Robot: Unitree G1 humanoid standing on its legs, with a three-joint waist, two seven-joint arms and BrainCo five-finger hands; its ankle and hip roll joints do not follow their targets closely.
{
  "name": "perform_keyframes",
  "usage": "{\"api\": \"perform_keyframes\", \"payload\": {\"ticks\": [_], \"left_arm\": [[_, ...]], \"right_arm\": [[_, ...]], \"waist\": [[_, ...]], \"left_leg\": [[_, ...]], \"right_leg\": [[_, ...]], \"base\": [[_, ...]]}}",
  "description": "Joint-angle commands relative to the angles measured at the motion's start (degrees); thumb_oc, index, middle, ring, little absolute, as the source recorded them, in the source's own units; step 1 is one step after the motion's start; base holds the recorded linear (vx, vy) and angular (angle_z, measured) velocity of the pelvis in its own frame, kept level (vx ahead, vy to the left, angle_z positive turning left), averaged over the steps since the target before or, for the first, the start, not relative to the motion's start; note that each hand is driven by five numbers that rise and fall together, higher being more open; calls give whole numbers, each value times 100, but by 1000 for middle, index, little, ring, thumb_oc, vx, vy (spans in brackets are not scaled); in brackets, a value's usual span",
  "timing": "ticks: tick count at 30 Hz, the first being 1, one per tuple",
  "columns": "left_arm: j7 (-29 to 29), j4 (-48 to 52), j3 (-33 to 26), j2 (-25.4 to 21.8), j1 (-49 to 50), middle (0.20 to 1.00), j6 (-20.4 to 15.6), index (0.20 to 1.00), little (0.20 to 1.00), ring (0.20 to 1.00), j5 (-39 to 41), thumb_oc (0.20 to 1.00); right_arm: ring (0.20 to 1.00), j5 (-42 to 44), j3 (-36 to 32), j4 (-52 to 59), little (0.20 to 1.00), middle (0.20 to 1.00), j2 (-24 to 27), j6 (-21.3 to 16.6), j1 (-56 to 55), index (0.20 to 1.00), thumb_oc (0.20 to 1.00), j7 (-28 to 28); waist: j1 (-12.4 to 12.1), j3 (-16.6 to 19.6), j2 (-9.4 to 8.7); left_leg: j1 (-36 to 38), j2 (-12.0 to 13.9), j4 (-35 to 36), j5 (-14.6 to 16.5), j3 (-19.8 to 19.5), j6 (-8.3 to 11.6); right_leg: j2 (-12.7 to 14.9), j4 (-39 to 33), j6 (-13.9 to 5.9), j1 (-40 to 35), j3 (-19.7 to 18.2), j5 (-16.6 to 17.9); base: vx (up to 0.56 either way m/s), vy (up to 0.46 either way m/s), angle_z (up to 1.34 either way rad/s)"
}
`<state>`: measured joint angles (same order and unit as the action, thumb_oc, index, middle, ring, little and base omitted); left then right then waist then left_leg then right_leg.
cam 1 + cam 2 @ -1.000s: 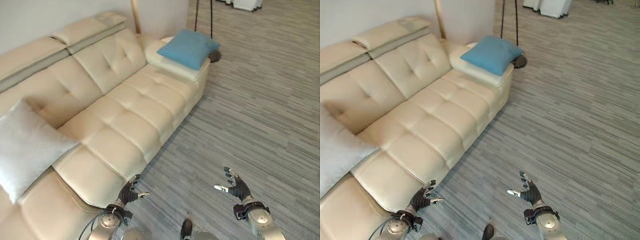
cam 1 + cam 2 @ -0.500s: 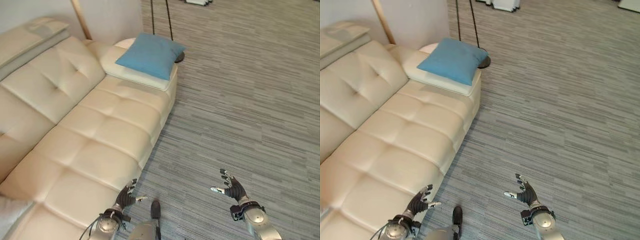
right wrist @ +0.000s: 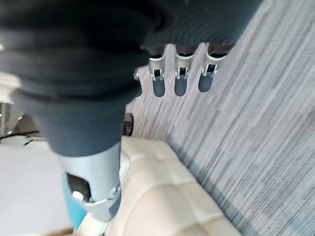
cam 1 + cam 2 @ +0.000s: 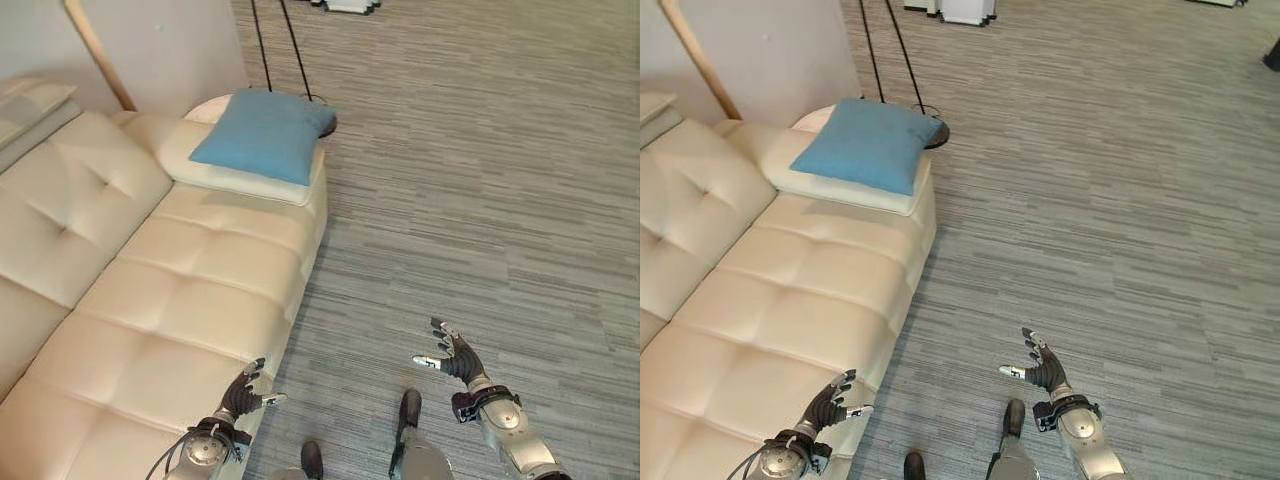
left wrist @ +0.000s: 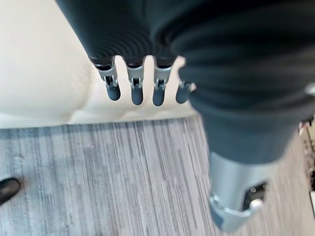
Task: Pick up all the scattered cushions and arrange them neatly on the sofa.
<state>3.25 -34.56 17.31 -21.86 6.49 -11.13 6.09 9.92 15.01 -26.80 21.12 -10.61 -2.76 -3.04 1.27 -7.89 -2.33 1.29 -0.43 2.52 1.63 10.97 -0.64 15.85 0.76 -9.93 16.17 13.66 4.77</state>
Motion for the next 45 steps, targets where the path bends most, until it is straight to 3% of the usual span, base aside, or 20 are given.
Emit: {"api": "perform_keyframes", "payload": {"ticks": [1,3,4,7,13,15,17,21,22,23,24,26,27,31,33,37,38,41,43,45], "left_arm": [[26,244,-169,8,-202,1000,-237,1000,1000,1000,-36,1000],[37,149,-84,176,-247,1000,-258,1000,1000,1000,127,1000],[33,82,10,217,-340,1000,-258,1000,1000,1000,157,1000],[56,74,119,234,-477,1000,-251,1000,1000,1000,180,1000],[57,83,185,239,-515,1000,-222,1000,1000,1000,147,1000],[72,116,142,228,-427,1000,-171,1000,1000,1000,91,1000],[84,81,127,230,-402,1000,-134,1000,1000,1000,88,1000],[72,60,-62,186,-251,1000,-116,1000,1000,1000,98,1000],[84,42,-108,163,-248,1000,-129,1000,1000,1000,129,1000],[84,42,-108,163,-249,1000,-129,1000,1000,1000,130,1000],[85,75,-134,65,-282,1000,-141,1000,1000,1000,154,1000],[137,59,-154,23,-307,1000,-178,1000,1000,1000,155,1000],[154,107,-173,3,-288,1000,-187,1000,1000,1000,172,1000],[135,81,-227,34,-230,1000,-188,1000,1000,1000,238,1000],[156,-31,-269,143,-230,1000,-174,1000,1000,1000,236,1000],[234,-339,-324,282,-289,1000,-218,1000,1000,1000,176,1000],[236,-401,-350,315,-258,1000,-239,1000,1000,1000,191,1000],[239,-633,-367,437,-267,1000,-261,1000,1000,1000,419,1000],[246,-713,-483,450,-213,1000,-253,1000,1000,1000,555,1000],[286,-937,-708,461,-220,1000,-253,1000,1000,1000,758,1000]], "right_arm": [[1000,-51,-186,265,1000,1000,139,-165,174,1000,1000,-3],[1000,1,-204,241,1000,1000,272,-210,157,1000,1000,-9],[1000,70,-223,288,1000,1000,358,-244,148,1000,1000,-15],[1000,169,-244,346,1000,1000,434,-220,69,1000,1000,-36],[1000,175,-314,323,1000,1000,438,-185,-86,1000,1000,-67],[1000,151,-310,286,1000,1000,437,-191,-114,1000,1000,-118],[1000,152,-301,253,1000,1000,406,-188,-94,1000,1000,-144],[1000,45,-267,332,1000,1000,352,-162,-141,1000,1000,-53],[1000,25,-214,290,1000,1000,269,-167,-95,1000,1000,-11],[1000,25,-215,290,1000,1000,269,-167,-94,1000,1000,-11],[1000,-10,-107,339,1000,1000,135,-149,-7,1000,1000,77],[1000,-44,-39,415,1000,1000,106,-140,55,1000,1000,96],[1000,-67,-25,458,1000,1000,111,-144,68,1000,1000,85],[1000,-89,-29,498,1000,1000,163,-119,71,1000,1000,71],[1000,-74,-51,456,1000,1000,184,-94,67,1000,1000,38],[1000,-168,-58,380,1000,1000,196,-54,-27,1000,1000,79],[1000,-154,-104,379,1000,1000,205,-62,-103,1000,1000,92],[1000,-109,-170,319,1000,1000,303,-139,-170,1000,1000,93],[1000,-44,-197,394,1000,1000,390,-172,-256,1000,1000,110],[1000,-29,-251,411,1000,1000,462,-154,-382,1000,1000,86]], "waist": [[-19,-168,76],[70,-89,212],[96,-138,208],[67,-250,136],[-62,-259,43],[-198,-219,121],[-266,-216,98],[-377,-21,51],[-438,83,-53],[-448,93,-45],[-464,107,-128],[-352,-8,0],[-321,-56,51],[-184,-159,173],[-22,-212,179],[184,-187,178],[203,-184,180],[156,-151,179],[140,-117,128],[-25,-135,0]], "left_leg": [[224,158,-655,770,-182,207],[244,406,-1206,732,-297,429],[-258,577,-2273,332,-333,560],[-751,832,-3321,-111,-217,649],[-1416,592,-2474,132,-38,461],[-1616,566,-1247,-412,-168,499],[-1791,579,-710,-629,-245,549],[-1905,633,-736,-853,-74,478],[-1802,523,-845,-691,73,360],[-1813,535,-837,-702,78,358],[-1441,315,-844,-388,247,78],[-887,161,-690,-127,183,-129],[-711,128,-616,-43,159,-156],[-325,45,-579,199,-6,-148],[-35,-96,-622,453,-303,-101],[496,-215,-784,958,-824,46],[581,-198,-889,954,-946,98],[251,84,-2005,341,-882,451],[-106,430,-2709,-186,-531,572],[-707,620,-2788,-105,-54,506]], "right_leg": [[-222,240,-126,-298,-79,28],[-385,436,44,-459,-94,-104],[-453,467,248,-632,-12,-285],[-615,406,529,-1057,113,-594],[-844,252,614,-1526,108,-960],[-1102,245,606,-1787,74,-1208],[-1199,245,594,-2006,45,-1375],[-1177,352,430,-2528,-163,-1630],[-958,599,242,-2486,-194,-1442],[-968,592,243,-2468,-204,-1426],[-613,1893,5,-1916,-333,-582],[-518,2663,25,-1222,-373,-105],[-430,2661,52,-1013,-254,-150],[-487,1945,164,-574,-84,-494],[-669,800,95,-250,-406,-361],[-609,279,-53,67,-947,-78],[-636,382,-60,-21,-1008,-18],[-671,543,149,-379,-697,-55],[-719,410,329,-711,-434,-205],[-807,139,491,-1266,-177,-513]], "base": [[218,-179,31],[377,-397,37],[283,-399,57],[240,-301,38],[258,-105,-1],[482,-24,-3],[406,10,10],[728,220,-16],[431,207,-29],[630,370,-65],[450,288,-54],[548,297,-34],[325,139,26],[363,9,60],[527,-148,39],[572,-235,80],[745,-445,131],[366,-330,114],[259,-292,56],[383,-285,40]]}}
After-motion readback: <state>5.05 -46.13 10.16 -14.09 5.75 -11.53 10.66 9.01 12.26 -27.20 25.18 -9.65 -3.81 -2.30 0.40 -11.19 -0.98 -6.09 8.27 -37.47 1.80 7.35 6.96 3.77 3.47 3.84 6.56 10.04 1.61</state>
